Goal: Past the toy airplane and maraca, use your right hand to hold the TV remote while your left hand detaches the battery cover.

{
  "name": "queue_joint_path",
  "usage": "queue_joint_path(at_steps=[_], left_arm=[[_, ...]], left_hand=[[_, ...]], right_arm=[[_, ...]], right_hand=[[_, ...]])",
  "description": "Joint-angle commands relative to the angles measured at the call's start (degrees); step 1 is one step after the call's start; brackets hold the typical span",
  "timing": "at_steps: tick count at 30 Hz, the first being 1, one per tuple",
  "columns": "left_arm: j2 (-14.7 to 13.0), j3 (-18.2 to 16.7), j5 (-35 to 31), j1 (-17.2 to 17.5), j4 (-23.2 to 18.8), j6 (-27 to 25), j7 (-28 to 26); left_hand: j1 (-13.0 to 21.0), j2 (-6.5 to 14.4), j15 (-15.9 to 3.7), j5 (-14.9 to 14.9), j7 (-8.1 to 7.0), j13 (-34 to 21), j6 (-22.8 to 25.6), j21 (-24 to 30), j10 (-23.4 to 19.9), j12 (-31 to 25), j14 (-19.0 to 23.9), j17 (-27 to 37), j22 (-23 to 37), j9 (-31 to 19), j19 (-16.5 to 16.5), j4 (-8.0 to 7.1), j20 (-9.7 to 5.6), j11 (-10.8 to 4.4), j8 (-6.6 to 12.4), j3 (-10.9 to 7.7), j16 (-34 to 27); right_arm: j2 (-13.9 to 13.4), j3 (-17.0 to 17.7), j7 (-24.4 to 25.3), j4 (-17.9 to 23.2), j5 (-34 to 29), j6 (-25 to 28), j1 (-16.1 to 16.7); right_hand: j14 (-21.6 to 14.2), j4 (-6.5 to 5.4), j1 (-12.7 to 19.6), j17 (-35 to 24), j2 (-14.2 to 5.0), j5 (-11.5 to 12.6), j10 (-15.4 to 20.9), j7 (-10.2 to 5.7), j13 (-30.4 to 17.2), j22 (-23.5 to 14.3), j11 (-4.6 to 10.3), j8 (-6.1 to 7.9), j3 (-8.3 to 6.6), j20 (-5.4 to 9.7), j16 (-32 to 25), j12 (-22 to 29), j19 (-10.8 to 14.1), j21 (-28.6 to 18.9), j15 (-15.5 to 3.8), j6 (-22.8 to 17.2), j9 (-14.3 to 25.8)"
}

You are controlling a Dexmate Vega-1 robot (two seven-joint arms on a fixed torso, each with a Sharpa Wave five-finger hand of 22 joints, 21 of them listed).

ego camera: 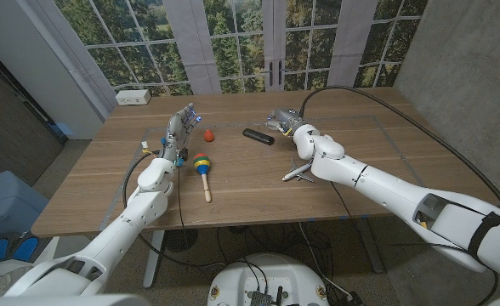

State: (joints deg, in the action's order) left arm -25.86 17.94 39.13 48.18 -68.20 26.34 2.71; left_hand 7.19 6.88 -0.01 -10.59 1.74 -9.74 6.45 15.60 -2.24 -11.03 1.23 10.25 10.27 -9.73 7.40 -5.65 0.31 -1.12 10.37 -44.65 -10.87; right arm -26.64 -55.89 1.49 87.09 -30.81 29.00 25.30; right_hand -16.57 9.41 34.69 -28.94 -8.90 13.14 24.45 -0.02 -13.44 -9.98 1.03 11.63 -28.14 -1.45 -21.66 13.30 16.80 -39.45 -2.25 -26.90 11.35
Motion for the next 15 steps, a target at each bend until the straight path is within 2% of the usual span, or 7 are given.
queue_joint_path(at_steps=[1,3,9,15], left_arm=[[0.1,0.0,0.3,-0.5,0.7,-0.1,0.5],[0.0,0.0,0.2,-0.5,0.8,-0.1,0.5],[0.0,-0.1,0.3,-0.7,1.1,-0.2,0.6],[-0.1,0.0,0.3,-1.2,1.5,-0.4,0.9]], left_hand=[[0.6,4.3,0.12,0.1,0.08,-0.3,0.0,0.0,0.2,0.1,0.1,0.2,0.1,-0.3,0.4,-0.01,0.38,0.05,0.02,0.13,-0.1],[0.6,4.3,0.11,0.1,0.1,-0.3,0.0,0.0,0.2,0.1,0.0,0.2,0.1,-0.3,0.4,-0.01,0.39,0.11,0.02,0.15,-0.1],[0.6,4.3,0.11,0.1,0.09,-0.3,0.0,-0.1,0.3,0.2,0.0,0.2,0.1,-0.3,0.4,0.02,0.41,0.04,0.03,0.17,-0.1],[0.7,4.3,0.13,0.1,0.07,-0.3,0.0,-0.2,0.2,0.2,0.0,0.2,0.1,-0.3,0.4,0.03,0.43,0.14,0.01,0.19,-0.1]], right_arm=[[1.3,-2.1,-0.5,-2.8,-0.5,0.6,-1.7],[1.5,-2.7,-0.6,-3.1,-1.1,0.9,-2.0],[2.3,-4.4,-0.5,-4.5,-2.9,1.8,-2.8],[3.7,-5.3,-0.3,-6.6,-3.5,2.9,-3.5]], right_hand=[[0.6,0.02,-0.5,0.0,1.08,-0.1,-0.5,0.11,-0.3,-0.2,0.11,-0.03,0.65,-0.19,-0.1,-0.1,0.3,0.2,-2.24,0.1,0.1],[0.7,0.15,-0.8,0.3,2.44,-0.6,-0.8,0.16,-0.3,-0.2,0.33,-0.15,1.49,-0.56,0.1,-0.2,0.6,0.3,-1.98,0.4,0.1],[0.8,0.59,-0.7,1.0,4.8,-1.7,-1.0,0.29,-0.2,-0.1,0.08,-0.35,2.68,-1.29,0.6,-0.4,0.9,0.6,-1.67,1.3,0.0],[0.7,0.87,-0.2,1.3,5.88,-2.2,-0.9,0.26,-0.1,-0.1,0.37,-0.29,3.06,-1.52,0.8,-0.4,1.2,0.7,-1.58,1.3,0.0]])
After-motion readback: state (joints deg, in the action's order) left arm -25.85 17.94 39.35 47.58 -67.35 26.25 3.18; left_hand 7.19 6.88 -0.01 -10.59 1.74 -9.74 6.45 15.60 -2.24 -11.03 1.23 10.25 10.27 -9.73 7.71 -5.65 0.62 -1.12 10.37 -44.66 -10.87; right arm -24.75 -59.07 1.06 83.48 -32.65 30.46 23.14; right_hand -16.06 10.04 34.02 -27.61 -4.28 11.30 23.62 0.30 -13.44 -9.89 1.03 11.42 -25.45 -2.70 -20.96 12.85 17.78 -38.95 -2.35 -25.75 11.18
